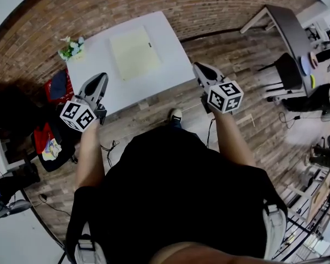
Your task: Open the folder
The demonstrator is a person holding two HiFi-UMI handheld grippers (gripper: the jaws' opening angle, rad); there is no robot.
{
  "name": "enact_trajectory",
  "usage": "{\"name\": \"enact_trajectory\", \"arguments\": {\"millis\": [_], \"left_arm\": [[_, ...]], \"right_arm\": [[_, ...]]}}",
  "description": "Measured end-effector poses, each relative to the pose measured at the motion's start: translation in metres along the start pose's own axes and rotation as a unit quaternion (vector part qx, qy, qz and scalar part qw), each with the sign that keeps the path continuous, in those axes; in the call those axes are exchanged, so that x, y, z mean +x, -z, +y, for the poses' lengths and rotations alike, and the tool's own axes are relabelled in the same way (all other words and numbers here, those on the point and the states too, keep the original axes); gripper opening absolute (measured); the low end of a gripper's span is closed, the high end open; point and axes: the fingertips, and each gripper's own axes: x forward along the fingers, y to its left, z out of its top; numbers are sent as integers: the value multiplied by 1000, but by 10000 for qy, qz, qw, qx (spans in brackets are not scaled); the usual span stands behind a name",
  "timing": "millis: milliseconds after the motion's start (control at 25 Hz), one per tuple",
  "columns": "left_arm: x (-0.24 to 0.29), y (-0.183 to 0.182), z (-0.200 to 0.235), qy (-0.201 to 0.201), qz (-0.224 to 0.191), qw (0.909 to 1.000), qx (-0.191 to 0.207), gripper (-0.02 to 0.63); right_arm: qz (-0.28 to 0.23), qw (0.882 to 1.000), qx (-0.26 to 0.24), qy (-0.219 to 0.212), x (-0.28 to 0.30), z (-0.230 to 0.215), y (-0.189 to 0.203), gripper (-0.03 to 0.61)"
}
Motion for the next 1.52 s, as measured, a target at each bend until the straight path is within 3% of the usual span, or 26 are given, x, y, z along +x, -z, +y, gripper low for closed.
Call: {"name": "enact_trajectory", "arguments": {"millis": [520, 1520], "left_arm": [[44, 9, 4, -226, 135, 9997, 6, 13], [111, 0, -2, -699, 120, 9975, 53, 13]], "right_arm": [[86, 9997, -45, -210, 24, -59, -16, 25], [158, 9967, -131, -789, 52, -128, -39, 25]]}}
